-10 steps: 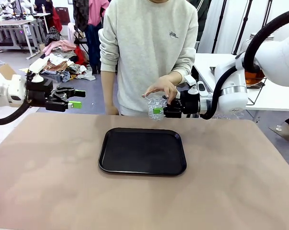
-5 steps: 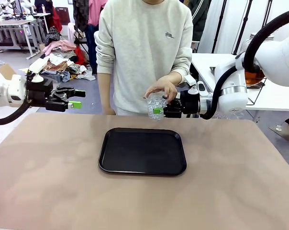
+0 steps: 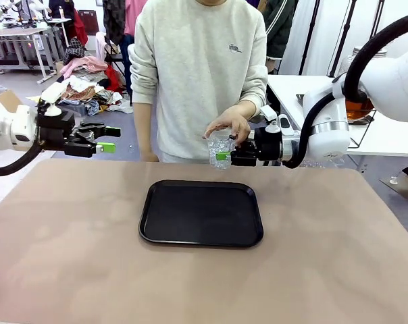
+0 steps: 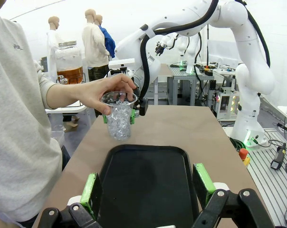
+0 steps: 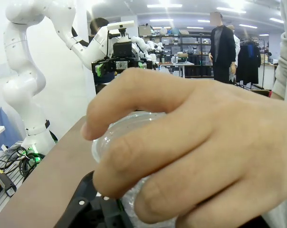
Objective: Pour the drink into the iced cup.
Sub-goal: Open the gripper to release the iced cup you were holding.
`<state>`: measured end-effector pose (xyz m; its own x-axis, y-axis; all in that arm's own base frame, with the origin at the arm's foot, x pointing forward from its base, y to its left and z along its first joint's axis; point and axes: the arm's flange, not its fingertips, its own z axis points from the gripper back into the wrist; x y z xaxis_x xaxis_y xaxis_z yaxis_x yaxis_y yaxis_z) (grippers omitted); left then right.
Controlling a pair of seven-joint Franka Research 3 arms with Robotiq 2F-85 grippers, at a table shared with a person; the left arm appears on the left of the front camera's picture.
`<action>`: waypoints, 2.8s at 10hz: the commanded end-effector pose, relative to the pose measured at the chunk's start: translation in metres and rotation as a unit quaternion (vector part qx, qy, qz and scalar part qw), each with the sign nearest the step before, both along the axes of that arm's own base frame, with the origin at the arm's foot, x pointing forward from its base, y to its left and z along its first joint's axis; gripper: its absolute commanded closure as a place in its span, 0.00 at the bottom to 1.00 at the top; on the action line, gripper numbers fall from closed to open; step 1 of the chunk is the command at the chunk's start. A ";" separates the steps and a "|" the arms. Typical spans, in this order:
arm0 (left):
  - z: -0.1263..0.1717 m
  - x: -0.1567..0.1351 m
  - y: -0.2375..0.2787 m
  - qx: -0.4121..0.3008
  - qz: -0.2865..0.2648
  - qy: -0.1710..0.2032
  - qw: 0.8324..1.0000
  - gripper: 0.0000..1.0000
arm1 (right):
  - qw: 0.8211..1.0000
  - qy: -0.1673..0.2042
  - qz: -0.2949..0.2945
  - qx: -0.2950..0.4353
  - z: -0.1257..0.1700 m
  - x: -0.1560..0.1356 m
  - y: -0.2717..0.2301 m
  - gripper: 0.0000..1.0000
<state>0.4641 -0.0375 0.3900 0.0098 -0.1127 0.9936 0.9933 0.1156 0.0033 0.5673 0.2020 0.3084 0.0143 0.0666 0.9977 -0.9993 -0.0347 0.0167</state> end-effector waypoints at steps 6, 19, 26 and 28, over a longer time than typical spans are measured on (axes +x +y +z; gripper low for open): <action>0.002 -0.001 0.000 0.001 0.000 -0.002 1.000 0.00 | 1.000 -0.003 0.000 0.002 0.004 0.000 0.000 0.35; 0.002 -0.001 0.000 0.001 0.000 -0.002 1.000 0.00 | 1.000 0.027 -0.006 -0.003 0.007 0.000 -0.018 0.00; 0.002 -0.001 0.000 0.001 0.000 -0.002 1.000 0.00 | 0.998 0.038 -0.053 -0.003 0.014 -0.023 -0.085 0.00; 0.002 -0.001 0.000 0.001 0.000 -0.002 1.000 0.00 | 0.998 0.033 -0.055 -0.001 0.013 -0.035 -0.095 0.00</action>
